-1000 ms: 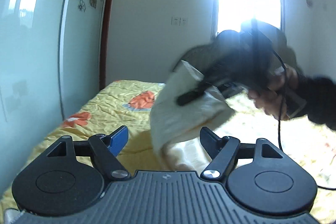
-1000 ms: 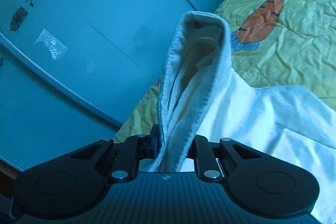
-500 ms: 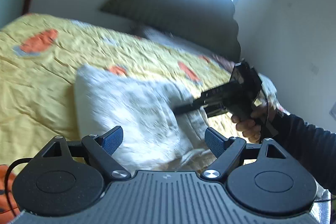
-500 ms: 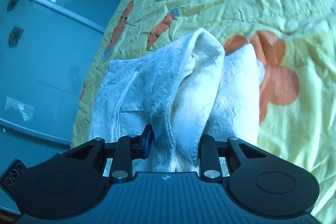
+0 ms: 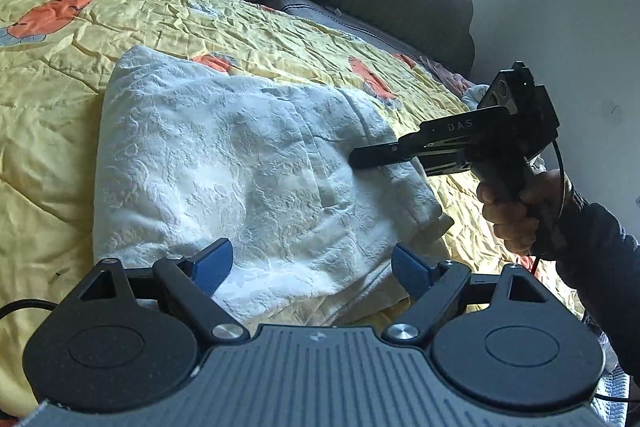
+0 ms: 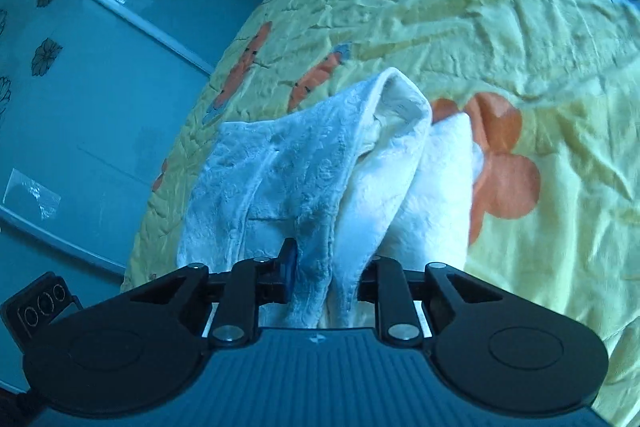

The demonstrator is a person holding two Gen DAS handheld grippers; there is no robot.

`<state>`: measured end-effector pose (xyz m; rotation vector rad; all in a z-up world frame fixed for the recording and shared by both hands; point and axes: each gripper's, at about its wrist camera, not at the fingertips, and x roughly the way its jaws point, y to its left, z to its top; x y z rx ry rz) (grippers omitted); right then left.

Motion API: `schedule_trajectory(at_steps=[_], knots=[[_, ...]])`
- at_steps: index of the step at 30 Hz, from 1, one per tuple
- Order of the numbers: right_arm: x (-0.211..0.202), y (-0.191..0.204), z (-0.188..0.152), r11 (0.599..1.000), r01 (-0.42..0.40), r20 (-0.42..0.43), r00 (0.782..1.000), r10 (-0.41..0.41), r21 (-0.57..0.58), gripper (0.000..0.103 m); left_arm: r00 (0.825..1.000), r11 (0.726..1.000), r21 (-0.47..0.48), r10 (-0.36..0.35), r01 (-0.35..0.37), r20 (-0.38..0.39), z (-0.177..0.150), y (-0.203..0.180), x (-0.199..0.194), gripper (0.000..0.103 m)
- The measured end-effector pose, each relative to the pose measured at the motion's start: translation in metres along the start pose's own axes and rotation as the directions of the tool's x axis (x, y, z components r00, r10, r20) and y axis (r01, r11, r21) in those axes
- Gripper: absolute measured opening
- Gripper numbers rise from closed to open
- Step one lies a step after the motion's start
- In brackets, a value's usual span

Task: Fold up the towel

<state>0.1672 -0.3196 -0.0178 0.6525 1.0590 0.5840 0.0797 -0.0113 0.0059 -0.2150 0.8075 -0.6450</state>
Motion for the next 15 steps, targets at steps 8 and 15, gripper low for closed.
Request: schedule_trajectory(at_steps=[8,15], knots=[[-0.082,-0.032,-0.025,0.986,-0.12,0.301,0.95,0.08,0.114,0.09,0.988,0.999,-0.006,0.033,-0.033,0.149,0.017,0.006,-0.053,0.089],[-0.05,-0.049,-0.006,0.976,-0.08,0.222,0.974,0.033,0.203,0.09,0.988,0.872,-0.489,0.1,-0.032,0.115,0.057,0.103,-0.026,0.089]])
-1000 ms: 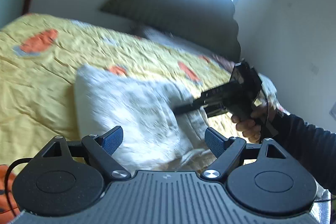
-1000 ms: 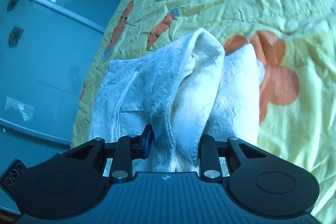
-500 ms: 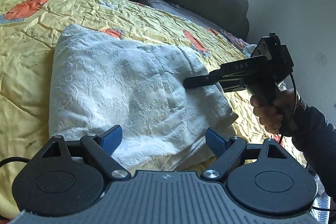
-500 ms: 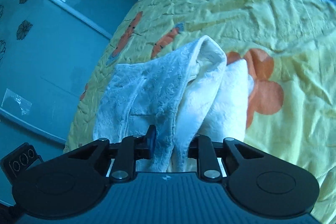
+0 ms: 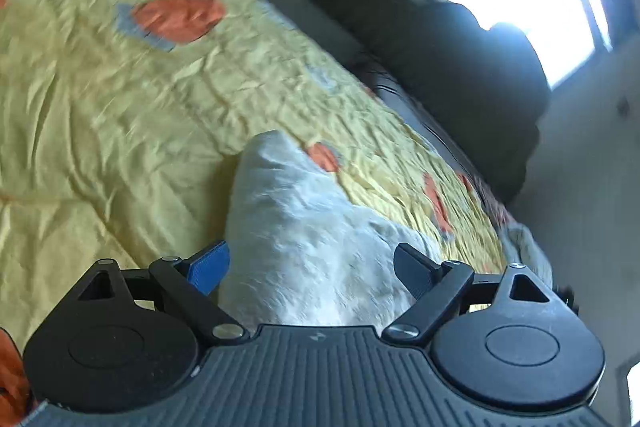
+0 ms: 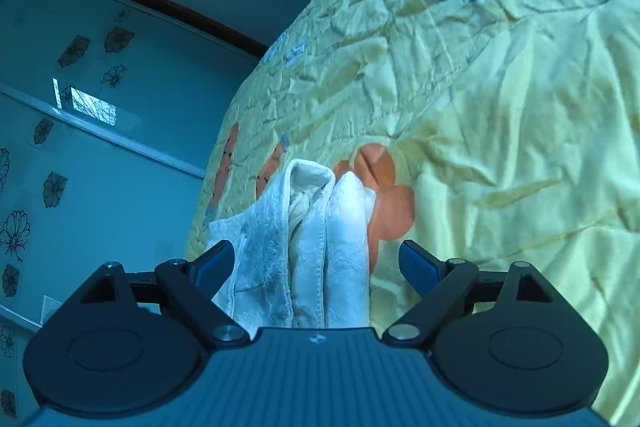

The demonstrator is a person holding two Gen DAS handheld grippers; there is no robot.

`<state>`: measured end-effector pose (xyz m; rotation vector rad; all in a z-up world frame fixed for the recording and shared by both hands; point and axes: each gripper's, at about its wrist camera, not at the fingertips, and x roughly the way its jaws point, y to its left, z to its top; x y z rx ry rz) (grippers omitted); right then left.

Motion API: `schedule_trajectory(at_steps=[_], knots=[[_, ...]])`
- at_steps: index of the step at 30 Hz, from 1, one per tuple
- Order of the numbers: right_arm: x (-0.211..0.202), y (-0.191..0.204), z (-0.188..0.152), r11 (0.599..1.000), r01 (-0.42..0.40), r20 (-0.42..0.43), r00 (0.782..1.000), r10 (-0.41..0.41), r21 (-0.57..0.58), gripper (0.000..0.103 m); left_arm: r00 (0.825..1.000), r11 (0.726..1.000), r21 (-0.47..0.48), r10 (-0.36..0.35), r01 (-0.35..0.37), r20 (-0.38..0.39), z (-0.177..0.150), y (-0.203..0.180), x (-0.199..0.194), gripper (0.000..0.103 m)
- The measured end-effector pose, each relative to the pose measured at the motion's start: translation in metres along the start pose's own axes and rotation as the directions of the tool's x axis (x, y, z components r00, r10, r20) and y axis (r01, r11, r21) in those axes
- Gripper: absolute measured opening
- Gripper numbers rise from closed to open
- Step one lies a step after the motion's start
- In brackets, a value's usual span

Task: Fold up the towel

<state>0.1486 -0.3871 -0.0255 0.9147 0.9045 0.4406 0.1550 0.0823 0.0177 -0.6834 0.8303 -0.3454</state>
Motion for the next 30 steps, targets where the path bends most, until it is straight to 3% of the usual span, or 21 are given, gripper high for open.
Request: schedule_trajectory(at_steps=[2,5,10,11,12,13,14,17,18,20,21,24,26,27,30], knots=[[0.021,0.004,0.001,0.999,-0.032,-0.026,0.999,0.032,-0.009,0.089,0.999,0.996,-0.087,-0.012,0.009,-0.037,0.008,0.011,0.018,0.088],[0.038,0.018,0.0,0.998,-0.02,-0.049,0.999,0.017,-0.055,0.09,0.996,0.991,-0.13,-0.025,0.014,-0.09,0.014,0.017,0.041,0.087],[0.054,0.026,0.012,0.997,-0.016,-0.081,0.997,0.011,-0.069,0.088,0.993,0.979,-0.197,-0.07,0.05,-0.096,0.03,0.023,0.067,0.089],[0.059,0.031,0.012,0.993,0.024,-0.082,0.996,-0.033,-0.111,0.066,0.992,0.975,-0.214,-0.075,0.053,-0.096,0.035,0.024,0.071,0.088],[0.061,0.038,0.008,0.98,0.076,-0.093,0.991,-0.094,-0.186,0.046,0.994,0.975,-0.215,-0.066,0.045,-0.091,0.037,0.023,0.074,0.081],[0.062,0.043,0.004,0.964,0.098,-0.08,0.989,-0.121,-0.247,0.033,0.996,0.98,-0.197,-0.042,0.025,-0.083,0.038,0.021,0.075,0.051],[0.06,0.049,0.0,0.952,0.108,-0.068,0.989,-0.133,-0.288,0.03,0.997,0.99,-0.139,0.021,-0.032,-0.08,0.035,0.017,0.077,0.033],[0.048,0.076,-0.006,0.895,0.14,-0.013,0.987,-0.161,-0.424,0.023,0.994,0.992,0.068,0.107,-0.108,0.005,0.021,-0.01,0.062,0.021],[0.045,0.082,-0.006,0.871,0.152,0.005,0.985,-0.17,-0.467,0.023,0.989,0.975,0.168,0.136,-0.144,0.058,0.012,-0.026,0.055,0.021],[0.052,0.068,0.0,0.887,0.159,-0.021,0.982,-0.187,-0.432,0.023,0.979,0.935,0.291,0.177,-0.201,0.105,0.002,-0.043,0.056,0.021],[0.057,0.053,0.003,0.907,0.163,-0.045,0.98,-0.196,-0.389,0.023,0.977,0.934,0.29,0.191,-0.21,0.091,0.0,-0.042,0.061,0.021],[0.051,0.03,0.003,0.964,0.088,-0.026,0.995,-0.098,-0.252,0.028,0.974,0.938,0.262,0.211,-0.226,0.083,-0.004,-0.029,0.072,0.021],[0.045,0.025,-0.002,0.977,0.062,-0.019,0.998,-0.067,-0.204,0.037,0.977,0.94,0.265,0.199,-0.214,0.083,-0.004,-0.024,0.068,0.034],[0.041,0.022,-0.004,0.984,0.046,-0.026,0.998,-0.051,-0.173,0.04,0.978,0.943,0.26,0.193,-0.206,0.074,-0.003,-0.021,0.064,0.046],[0.02,0.017,-0.016,0.995,0.011,-0.016,1.0,-0.013,-0.097,0.065,0.978,0.943,0.261,0.201,-0.208,0.056,-0.005,-0.017,0.049,0.056]])
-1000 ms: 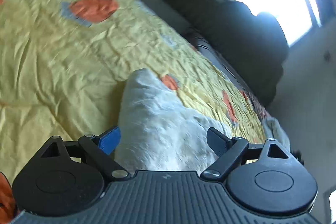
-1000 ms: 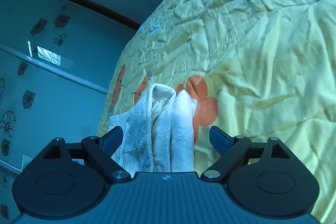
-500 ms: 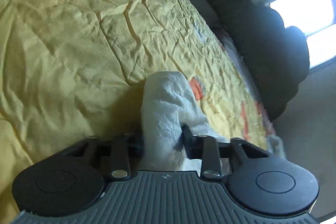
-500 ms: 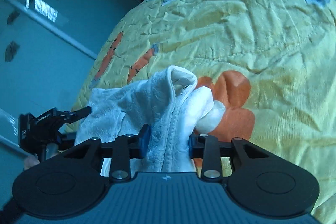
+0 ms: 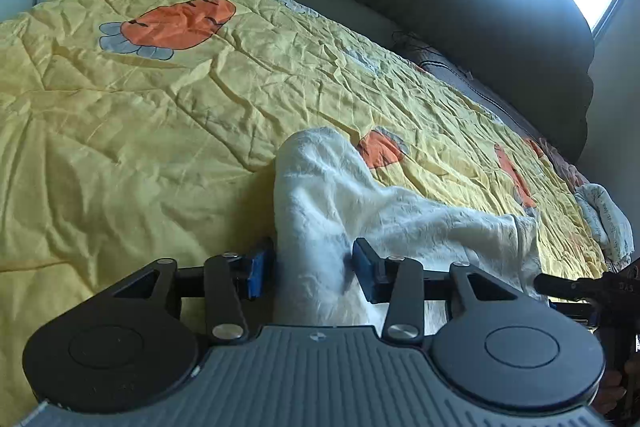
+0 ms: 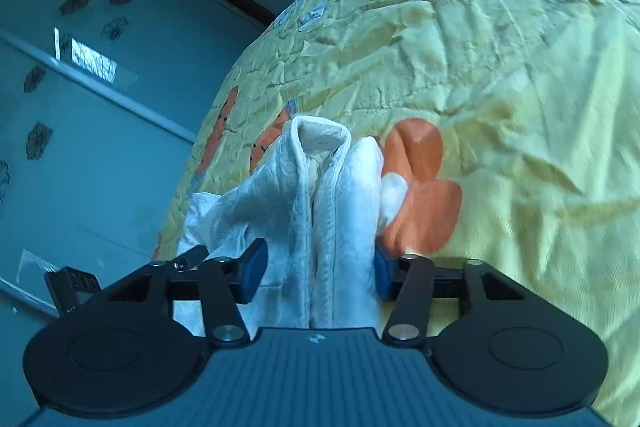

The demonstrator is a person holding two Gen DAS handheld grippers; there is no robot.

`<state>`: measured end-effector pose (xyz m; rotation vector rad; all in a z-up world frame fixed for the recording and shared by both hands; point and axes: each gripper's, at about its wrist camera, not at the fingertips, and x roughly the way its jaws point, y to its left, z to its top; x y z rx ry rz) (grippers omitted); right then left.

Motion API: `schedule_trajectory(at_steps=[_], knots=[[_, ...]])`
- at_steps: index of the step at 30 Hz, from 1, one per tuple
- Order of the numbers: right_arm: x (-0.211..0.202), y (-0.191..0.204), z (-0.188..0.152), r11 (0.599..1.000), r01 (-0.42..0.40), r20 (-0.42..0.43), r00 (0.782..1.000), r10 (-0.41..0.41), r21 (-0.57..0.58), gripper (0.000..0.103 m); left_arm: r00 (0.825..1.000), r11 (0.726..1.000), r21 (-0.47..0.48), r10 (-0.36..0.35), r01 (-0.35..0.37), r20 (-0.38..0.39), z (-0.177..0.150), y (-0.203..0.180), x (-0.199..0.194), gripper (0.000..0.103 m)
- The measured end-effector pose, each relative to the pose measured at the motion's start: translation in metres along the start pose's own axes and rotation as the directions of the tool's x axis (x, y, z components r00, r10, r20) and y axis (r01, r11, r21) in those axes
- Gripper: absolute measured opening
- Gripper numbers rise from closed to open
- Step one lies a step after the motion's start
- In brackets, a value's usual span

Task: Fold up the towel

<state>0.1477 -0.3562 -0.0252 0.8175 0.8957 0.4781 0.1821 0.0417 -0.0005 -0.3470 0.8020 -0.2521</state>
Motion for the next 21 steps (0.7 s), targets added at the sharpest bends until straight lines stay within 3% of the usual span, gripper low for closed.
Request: schedule_trajectory(at_steps=[1,3,7,15,16,17,21], knots=[[-0.006,0.001,-0.007,1.0,-0.005,0.004,1.0,0.005,-0.008,0.074,1.0,1.0,0.013,0.02,-0.02,0.002,-0.003,0.001,-0.008,0.062],[-0.014,0.005,-0.025,0.999,0.001,-0.021,1.0,-0.002,-0.038,0.076,0.999,0.999,0.024,0.046,-0.047,0.016,-0.012,0.004,-0.022,0.069],[-0.021,0.016,-0.051,0.995,0.021,-0.018,1.0,-0.023,-0.102,0.076,0.997,0.996,0.039,0.074,-0.075,0.021,-0.03,0.002,-0.034,0.07],[-0.022,0.027,-0.069,0.983,0.065,0.019,0.998,-0.063,-0.17,0.075,0.992,0.985,0.12,0.115,-0.12,0.048,-0.051,-0.018,-0.037,0.074],[-0.02,0.031,-0.069,0.976,0.099,0.021,0.995,-0.096,-0.196,0.067,0.991,0.983,0.13,0.122,-0.128,0.054,-0.053,-0.019,-0.037,0.075],[-0.02,0.034,-0.07,0.963,0.14,0.023,0.99,-0.139,-0.231,0.052,0.989,0.979,0.146,0.132,-0.14,0.059,-0.054,-0.021,-0.035,0.075],[-0.023,0.029,-0.066,0.961,0.147,0.005,0.989,-0.15,-0.232,0.04,0.986,0.971,0.174,0.156,-0.164,0.06,-0.054,-0.026,-0.031,0.072]])
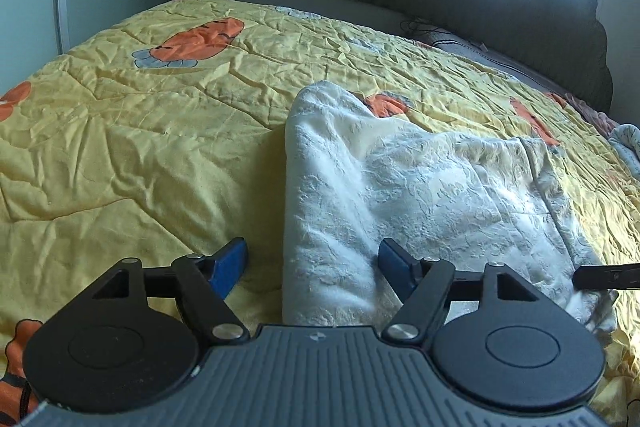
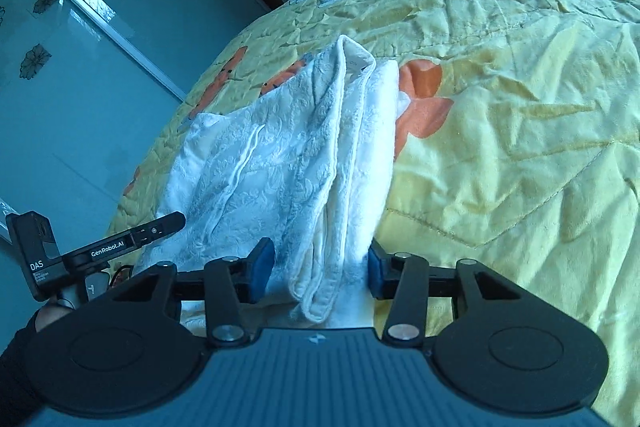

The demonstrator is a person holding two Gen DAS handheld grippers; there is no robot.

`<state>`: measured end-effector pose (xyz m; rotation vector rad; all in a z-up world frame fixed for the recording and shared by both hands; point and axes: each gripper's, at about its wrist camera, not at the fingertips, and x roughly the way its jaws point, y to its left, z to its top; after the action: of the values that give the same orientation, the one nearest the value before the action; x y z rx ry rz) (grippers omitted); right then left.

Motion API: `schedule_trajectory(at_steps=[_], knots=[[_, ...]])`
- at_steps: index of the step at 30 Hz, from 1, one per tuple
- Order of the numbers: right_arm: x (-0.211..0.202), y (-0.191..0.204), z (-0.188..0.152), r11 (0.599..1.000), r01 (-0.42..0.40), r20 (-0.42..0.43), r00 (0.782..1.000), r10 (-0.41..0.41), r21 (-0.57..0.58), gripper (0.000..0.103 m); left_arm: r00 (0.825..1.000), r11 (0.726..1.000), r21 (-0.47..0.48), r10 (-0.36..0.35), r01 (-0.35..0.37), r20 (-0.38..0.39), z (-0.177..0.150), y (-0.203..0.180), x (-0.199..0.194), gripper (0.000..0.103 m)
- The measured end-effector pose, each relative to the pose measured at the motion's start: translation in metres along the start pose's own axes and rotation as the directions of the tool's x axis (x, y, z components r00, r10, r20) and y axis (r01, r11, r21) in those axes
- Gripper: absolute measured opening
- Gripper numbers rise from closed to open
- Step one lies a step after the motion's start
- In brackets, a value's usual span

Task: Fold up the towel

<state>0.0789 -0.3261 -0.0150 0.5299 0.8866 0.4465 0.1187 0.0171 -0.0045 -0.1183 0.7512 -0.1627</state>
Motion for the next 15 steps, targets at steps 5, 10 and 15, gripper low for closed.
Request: schedule_trajectory(at_steps=[5,10,15], knots=[[0.0,0.001,-0.003,1.0,0.009,0.011,1.0,-0.008,-0.018,0.037,1.0,1.0,0.021,0.009,-0.009,0.003,-0.002,-0.001,-0.001,0.068],[-0.002,-0.009,-0.005,0.999,-0.029,0.033,0.999,0.028,0.03,0.034,1.0,1.0,0.03,-0.002,0.002,-0.002,-0.001,-0.003,-0.002,0.06],[-0.004,-0.014,-0.013,0.997,-0.053,0.076,0.996,0.049,0.056,0.033,1.0,0.998,0.055,-0.016,0.015,0.009,-0.004,-0.006,-0.003,0.052]])
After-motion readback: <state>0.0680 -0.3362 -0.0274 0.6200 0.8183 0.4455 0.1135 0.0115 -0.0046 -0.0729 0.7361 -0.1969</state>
